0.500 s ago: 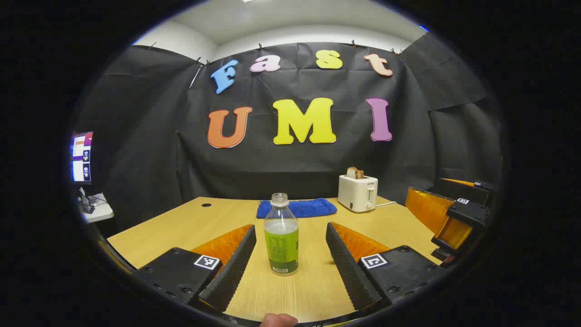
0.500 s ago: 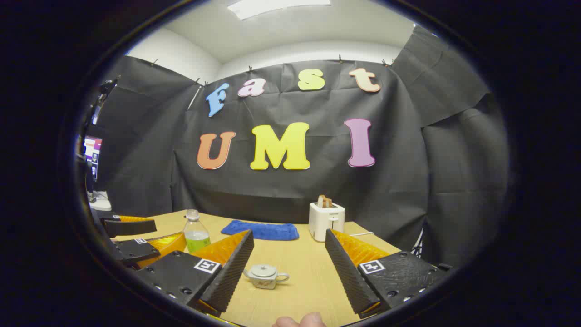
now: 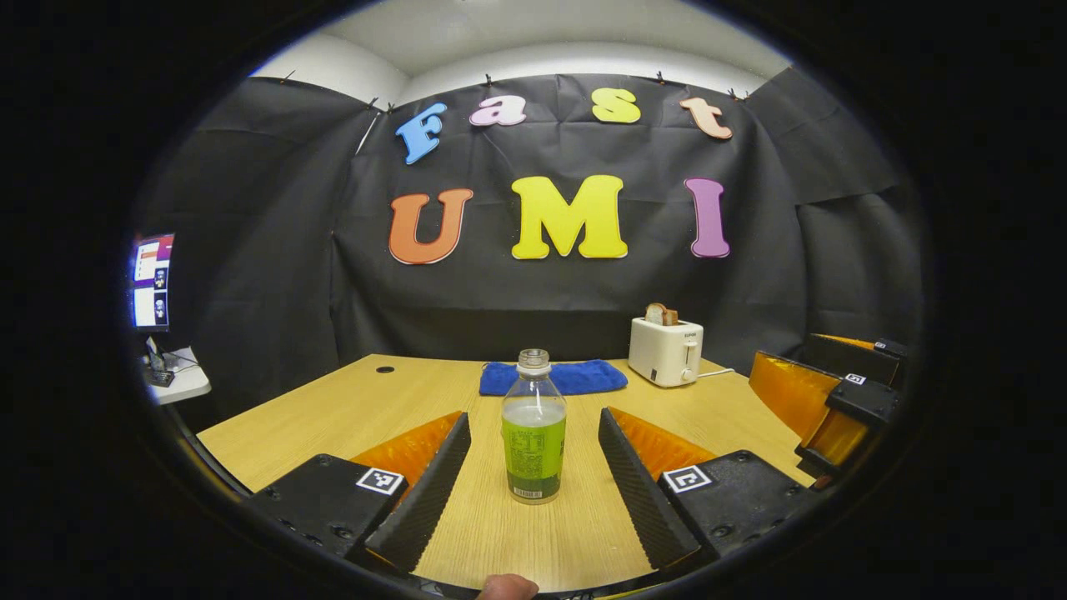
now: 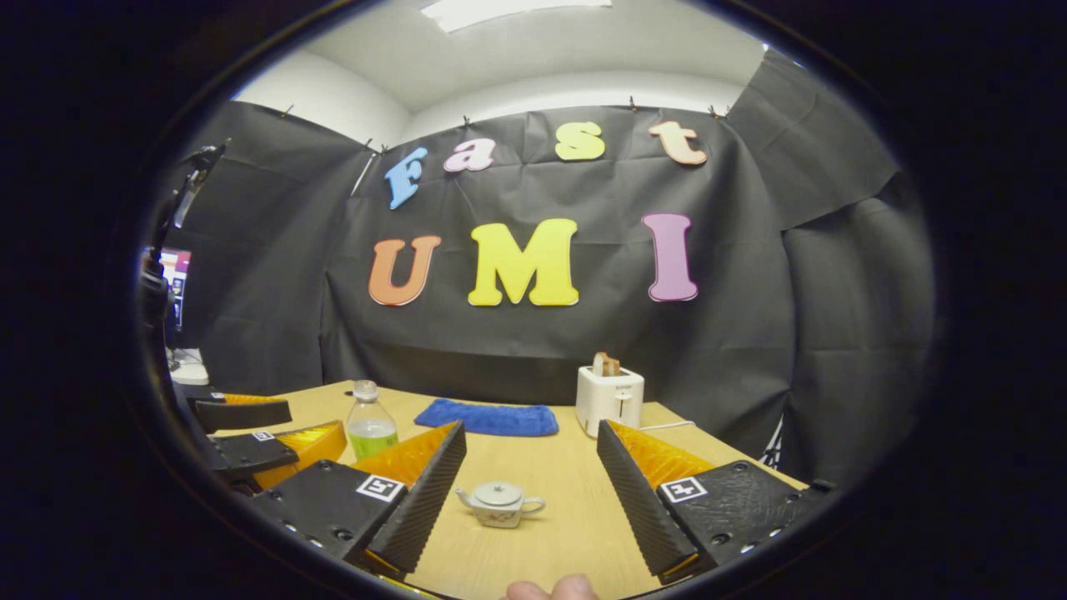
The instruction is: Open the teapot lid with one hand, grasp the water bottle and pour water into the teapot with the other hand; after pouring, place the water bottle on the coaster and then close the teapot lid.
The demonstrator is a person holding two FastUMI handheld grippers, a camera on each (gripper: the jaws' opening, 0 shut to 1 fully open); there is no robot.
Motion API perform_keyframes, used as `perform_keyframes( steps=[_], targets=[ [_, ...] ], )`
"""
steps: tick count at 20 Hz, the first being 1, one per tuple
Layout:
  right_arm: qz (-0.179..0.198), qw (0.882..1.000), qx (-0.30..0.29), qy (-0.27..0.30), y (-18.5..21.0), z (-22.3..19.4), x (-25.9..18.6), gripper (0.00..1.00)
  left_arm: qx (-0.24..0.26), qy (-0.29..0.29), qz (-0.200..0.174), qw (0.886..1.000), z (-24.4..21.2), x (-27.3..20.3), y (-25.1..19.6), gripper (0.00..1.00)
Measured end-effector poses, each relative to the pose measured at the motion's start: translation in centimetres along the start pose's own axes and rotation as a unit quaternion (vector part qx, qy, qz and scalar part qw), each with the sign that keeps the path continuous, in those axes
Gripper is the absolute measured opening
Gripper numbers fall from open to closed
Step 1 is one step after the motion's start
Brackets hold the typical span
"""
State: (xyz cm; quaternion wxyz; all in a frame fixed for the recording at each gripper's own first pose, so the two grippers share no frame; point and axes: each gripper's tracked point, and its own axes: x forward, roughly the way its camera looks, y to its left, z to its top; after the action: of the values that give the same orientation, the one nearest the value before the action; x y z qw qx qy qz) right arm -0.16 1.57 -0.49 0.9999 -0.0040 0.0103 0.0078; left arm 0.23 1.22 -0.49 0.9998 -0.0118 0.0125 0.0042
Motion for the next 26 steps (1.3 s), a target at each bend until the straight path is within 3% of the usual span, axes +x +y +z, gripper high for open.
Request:
perform_keyframes(
  steps=[13, 26],
  targets=[
    [-0.001, 0.999, 0.002, 0.037, 0.4, -3.6, 1.6, 0.95, 0.004, 0.01, 0.003, 1.0, -0.4, 0.2, 0.7, 0.96],
    [0.009, 0.993, -0.006, 0.115, 2.3, -10.9, 9.4, 0.95, 0.011, 0.007, 0.016, 1.0, -0.1, 0.0, 2.3, 0.97]
  ],
)
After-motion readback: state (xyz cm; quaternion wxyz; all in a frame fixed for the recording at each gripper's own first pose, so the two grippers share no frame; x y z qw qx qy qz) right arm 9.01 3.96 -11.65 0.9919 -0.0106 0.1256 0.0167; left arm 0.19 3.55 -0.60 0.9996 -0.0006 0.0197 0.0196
